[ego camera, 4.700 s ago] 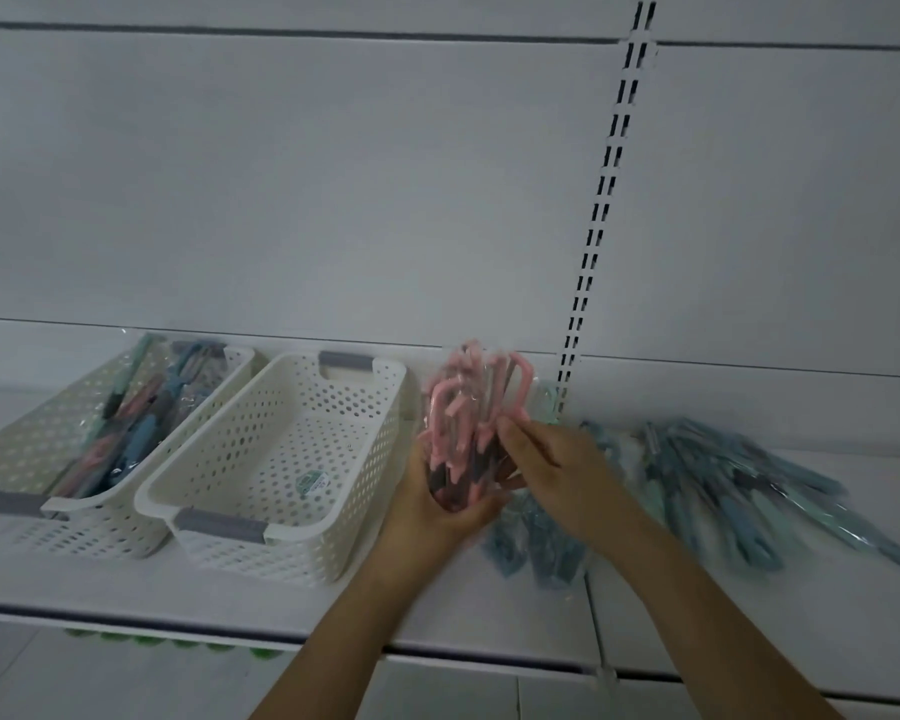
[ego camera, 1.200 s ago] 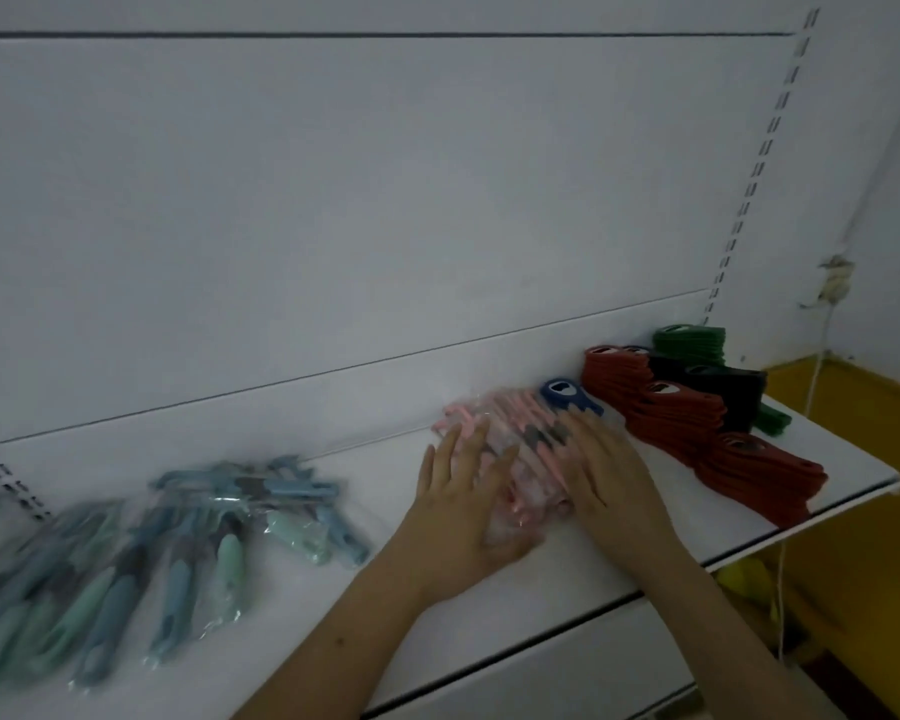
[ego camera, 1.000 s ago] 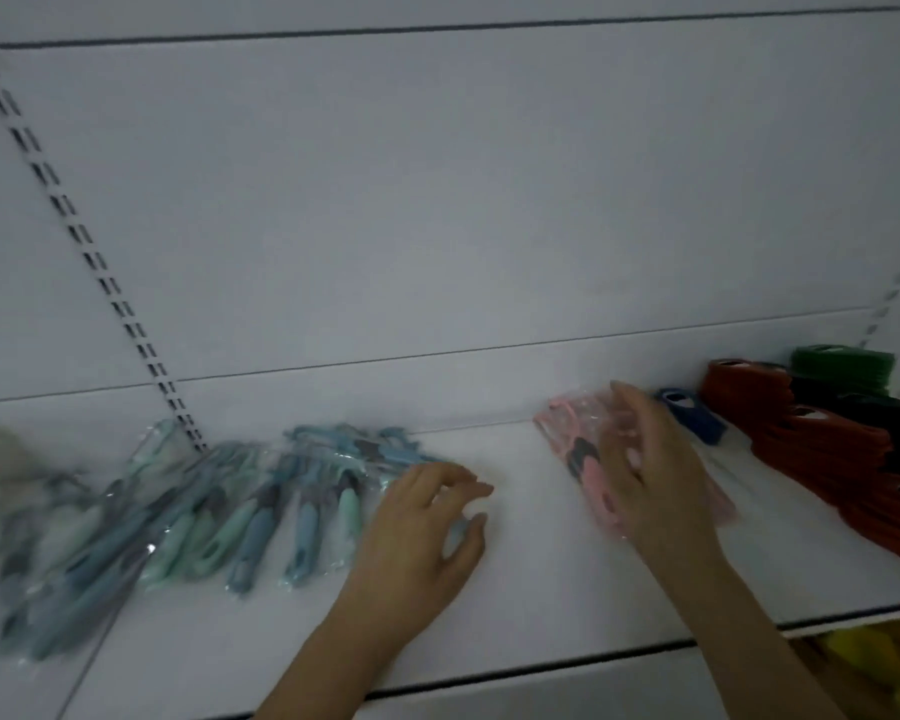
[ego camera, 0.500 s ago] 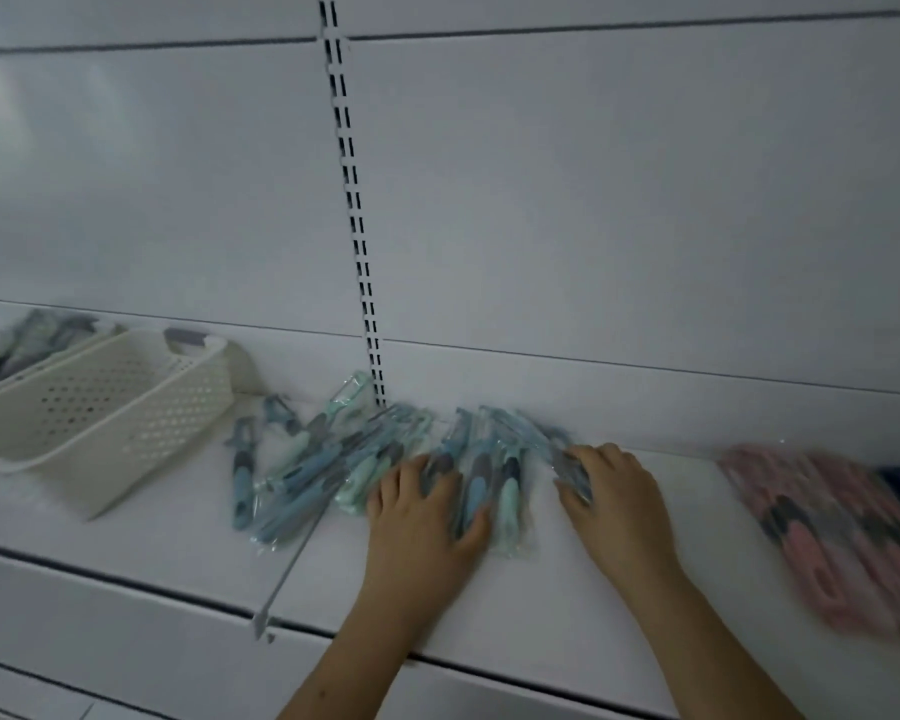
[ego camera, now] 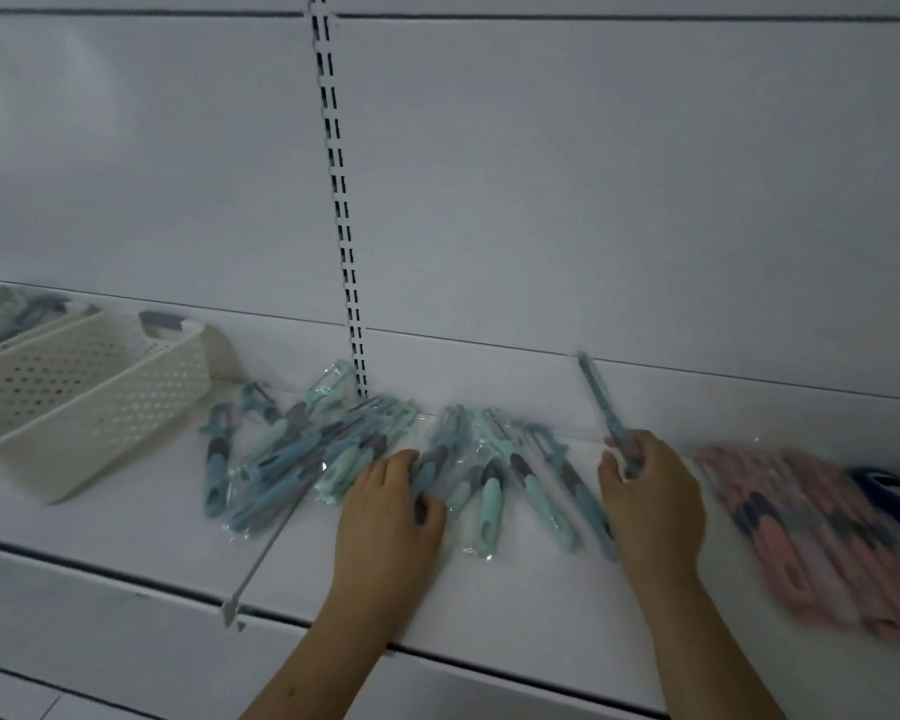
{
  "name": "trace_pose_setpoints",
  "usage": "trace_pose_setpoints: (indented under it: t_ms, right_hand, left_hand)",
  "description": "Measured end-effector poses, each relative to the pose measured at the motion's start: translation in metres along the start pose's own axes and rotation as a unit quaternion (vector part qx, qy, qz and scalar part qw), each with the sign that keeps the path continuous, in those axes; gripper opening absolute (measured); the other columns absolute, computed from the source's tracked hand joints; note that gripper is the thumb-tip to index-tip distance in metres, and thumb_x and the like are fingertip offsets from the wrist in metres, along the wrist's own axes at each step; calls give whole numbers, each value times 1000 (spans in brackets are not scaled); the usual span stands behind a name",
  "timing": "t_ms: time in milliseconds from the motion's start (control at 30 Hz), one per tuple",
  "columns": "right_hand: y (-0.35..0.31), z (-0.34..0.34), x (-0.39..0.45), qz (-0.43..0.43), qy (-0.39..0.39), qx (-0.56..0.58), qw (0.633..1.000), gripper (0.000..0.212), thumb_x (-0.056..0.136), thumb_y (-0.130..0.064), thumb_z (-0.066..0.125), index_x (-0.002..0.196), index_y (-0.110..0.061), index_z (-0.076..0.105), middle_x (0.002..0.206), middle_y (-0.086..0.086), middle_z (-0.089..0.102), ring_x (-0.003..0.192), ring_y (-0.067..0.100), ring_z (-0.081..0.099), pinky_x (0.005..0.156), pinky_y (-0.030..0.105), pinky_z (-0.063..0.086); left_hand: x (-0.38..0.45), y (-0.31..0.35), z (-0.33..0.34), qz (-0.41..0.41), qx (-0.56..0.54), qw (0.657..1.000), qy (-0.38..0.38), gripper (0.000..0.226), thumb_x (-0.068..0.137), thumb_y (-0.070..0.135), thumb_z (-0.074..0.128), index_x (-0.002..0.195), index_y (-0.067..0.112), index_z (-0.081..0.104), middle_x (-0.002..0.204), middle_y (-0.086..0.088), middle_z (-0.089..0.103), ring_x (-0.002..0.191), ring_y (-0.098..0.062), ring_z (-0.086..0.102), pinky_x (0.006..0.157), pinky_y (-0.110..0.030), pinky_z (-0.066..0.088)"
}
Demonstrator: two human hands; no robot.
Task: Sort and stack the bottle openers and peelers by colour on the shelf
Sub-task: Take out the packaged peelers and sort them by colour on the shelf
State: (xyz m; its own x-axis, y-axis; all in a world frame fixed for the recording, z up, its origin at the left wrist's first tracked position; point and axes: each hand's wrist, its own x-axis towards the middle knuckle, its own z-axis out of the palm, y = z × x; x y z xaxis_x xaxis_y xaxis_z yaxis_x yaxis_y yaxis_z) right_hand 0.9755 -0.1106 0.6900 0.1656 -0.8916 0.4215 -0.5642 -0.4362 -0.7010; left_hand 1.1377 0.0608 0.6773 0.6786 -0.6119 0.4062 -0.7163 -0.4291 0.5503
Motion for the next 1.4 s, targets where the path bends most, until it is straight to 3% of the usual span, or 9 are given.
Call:
trace_pose_setpoints:
  t_ms: [167,267,367,467,667,900,967,1233,1400]
  right_hand:
    - [3,2,-2,17,-113,-134,984,33,74,-54,73,92,-28,63,88,-4,60,90,22,58,66,30,44]
    - [0,3,-3,25,-154,-170,973,33,76,-53,66,87,-23,60,83,-1,64,87,25,61,65,30,47]
    - [-1,2,-4,28,-160,-183,970,30,80,-46,62,77,-17,56,74,2,62,78,28,60,63,32,47]
    - [-5,2,-3,43,-114,-105,987,29,87,-38,58,75,-12,54,67,6,58,67,30,54,61,34,45]
    - [-15,-3,-3,48,-67,102,991,11,91,-23,58,93,-15,50,65,3,66,54,19,67,58,33,52]
    - [-22,-9,-4,26,-58,231,971,23,93,-23,64,111,-20,50,76,3,67,47,9,63,49,16,49]
    - [-25,-12,-5,20,-48,262,964,28,92,-32,64,113,-20,49,78,3,66,49,12,63,50,25,55]
    - [-62,-6,-13,58,-174,338,923,37,79,-43,71,109,-22,67,76,-6,66,53,-2,59,52,15,48]
    - [-107,24,-22,79,-261,365,890,60,62,-60,72,112,-26,66,95,-8,74,87,6,71,79,26,55]
  left_hand:
    - [4,-6,5,16,96,995,30,28,80,31,67,105,17,67,93,-1,62,90,-25,56,78,-37,45]
    - [16,1,-1,-29,150,986,-61,35,86,48,59,106,20,60,102,-2,57,100,-24,55,84,-35,42]
    - [35,14,-13,-53,184,971,-146,28,89,40,57,100,15,51,104,-4,58,98,-24,59,73,-30,39]
    - [51,22,-21,-61,199,958,-199,27,87,33,64,90,13,45,97,-5,58,86,-24,59,65,-30,40]
    - [56,35,-12,14,224,941,-253,29,92,32,60,108,9,55,117,-12,59,106,-31,60,73,-30,38]
    - [66,23,-12,-59,-24,975,-214,34,85,28,72,105,19,45,90,1,58,80,-19,56,66,-31,45]
    - [68,17,-14,-87,-109,972,-187,39,83,43,75,103,20,51,81,6,58,70,-13,56,60,-29,44]
    - [51,26,-13,-130,-404,904,-51,42,100,39,53,83,0,55,66,-4,45,62,-17,48,61,-37,44]
    - [31,39,-2,-22,-374,926,-51,28,101,36,44,79,36,61,79,1,53,74,-10,51,72,-29,44]
